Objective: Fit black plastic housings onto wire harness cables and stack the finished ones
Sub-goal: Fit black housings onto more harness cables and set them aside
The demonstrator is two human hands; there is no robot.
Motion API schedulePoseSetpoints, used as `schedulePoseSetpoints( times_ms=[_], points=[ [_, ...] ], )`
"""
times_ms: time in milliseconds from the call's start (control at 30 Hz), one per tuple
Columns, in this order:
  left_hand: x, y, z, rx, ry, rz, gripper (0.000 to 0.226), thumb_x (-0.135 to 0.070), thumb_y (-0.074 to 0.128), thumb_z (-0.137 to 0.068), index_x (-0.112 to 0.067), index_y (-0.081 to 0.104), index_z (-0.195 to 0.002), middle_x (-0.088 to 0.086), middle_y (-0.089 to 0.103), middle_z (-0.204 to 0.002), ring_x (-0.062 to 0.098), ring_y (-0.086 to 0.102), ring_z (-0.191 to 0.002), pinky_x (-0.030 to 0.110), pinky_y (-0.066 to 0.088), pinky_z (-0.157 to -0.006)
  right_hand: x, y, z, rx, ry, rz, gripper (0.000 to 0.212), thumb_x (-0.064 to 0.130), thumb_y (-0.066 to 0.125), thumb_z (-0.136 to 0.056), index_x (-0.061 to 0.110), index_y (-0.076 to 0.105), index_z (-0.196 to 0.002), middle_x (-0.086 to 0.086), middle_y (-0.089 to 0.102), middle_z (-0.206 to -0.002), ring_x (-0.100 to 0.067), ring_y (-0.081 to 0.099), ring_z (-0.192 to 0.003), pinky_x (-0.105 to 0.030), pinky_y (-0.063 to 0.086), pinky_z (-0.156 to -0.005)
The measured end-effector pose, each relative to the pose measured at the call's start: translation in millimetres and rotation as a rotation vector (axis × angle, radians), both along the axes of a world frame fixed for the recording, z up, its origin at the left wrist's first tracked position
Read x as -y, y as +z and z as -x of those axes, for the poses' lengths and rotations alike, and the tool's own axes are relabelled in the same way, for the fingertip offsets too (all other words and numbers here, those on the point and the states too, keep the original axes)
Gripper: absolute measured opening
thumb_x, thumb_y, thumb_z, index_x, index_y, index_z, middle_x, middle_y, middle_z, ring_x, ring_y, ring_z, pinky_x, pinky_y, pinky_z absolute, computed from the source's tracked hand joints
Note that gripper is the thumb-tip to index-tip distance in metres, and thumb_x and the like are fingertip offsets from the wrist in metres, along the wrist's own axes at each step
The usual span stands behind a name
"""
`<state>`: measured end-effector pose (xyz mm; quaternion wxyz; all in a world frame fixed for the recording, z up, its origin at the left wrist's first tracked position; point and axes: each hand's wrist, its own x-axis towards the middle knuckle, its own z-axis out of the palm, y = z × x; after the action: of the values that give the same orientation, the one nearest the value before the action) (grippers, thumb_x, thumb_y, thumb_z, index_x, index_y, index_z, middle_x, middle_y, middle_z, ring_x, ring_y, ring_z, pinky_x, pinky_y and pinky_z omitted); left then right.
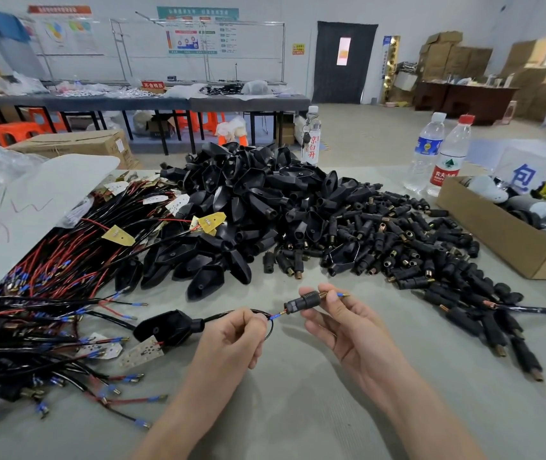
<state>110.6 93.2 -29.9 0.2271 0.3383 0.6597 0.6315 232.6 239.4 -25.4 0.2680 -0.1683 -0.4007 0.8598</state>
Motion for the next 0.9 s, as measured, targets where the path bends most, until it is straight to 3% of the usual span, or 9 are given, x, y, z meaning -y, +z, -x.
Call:
schedulePoseSetpoints(
  times_ms=[400,600,733,900],
  points=[
    [-0.2,3.0,-1.9,0.024,-0.033,-0.008,0.022,-0.026,0.052,-0.078,-0.02,0.052,-0.057,0.003,0.049,-0.06,0.016,0.045,-0.059,0.022,0.04,-0.054,-0.4,-0.3,-2.2,-0.023,0.047,0.002,0.028,0.016,0.061,-0.086,0.007,0.062,-0.112,-0.012,0.07,-0.123,-0.024,0.072,-0.093,-0.029,0.06,-0.073],
    [-0.6,-1.2,0.6,0.03,-0.02,-0.002,0.039,-0.012,0.052,-0.097,-0.021,0.054,-0.059,0.003,0.05,-0.06,0.016,0.045,-0.059,0.022,0.041,-0.053,-1.4,2.5,-3.2,-0.05,0.073,0.074,0.028,0.01,0.06,-0.086,0.004,0.062,-0.114,-0.015,0.069,-0.125,-0.027,0.073,-0.099,-0.029,0.061,-0.073],
    [-2.3,-1.3,0.1,0.032,0.0,0.03,0.034,-0.02,0.056,-0.094,-0.015,0.052,-0.06,0.003,0.051,-0.059,0.016,0.046,-0.056,0.022,0.042,-0.053,-1.5,1.6,-2.3,-0.046,0.074,0.116,0.032,0.011,0.061,-0.085,0.003,0.06,-0.116,-0.015,0.069,-0.125,-0.032,0.07,-0.108,-0.028,0.06,-0.073],
    [0.8,-2.2,0.8,-0.057,-0.008,0.061,0.032,-0.027,0.056,-0.095,-0.011,0.052,-0.067,0.0,0.05,-0.057,0.014,0.045,-0.056,0.023,0.041,-0.055,-0.4,1.7,-1.9,-0.039,0.069,0.089,0.031,0.013,0.062,-0.085,0.004,0.063,-0.114,-0.015,0.069,-0.125,-0.029,0.072,-0.103,-0.029,0.06,-0.074]
  ],
)
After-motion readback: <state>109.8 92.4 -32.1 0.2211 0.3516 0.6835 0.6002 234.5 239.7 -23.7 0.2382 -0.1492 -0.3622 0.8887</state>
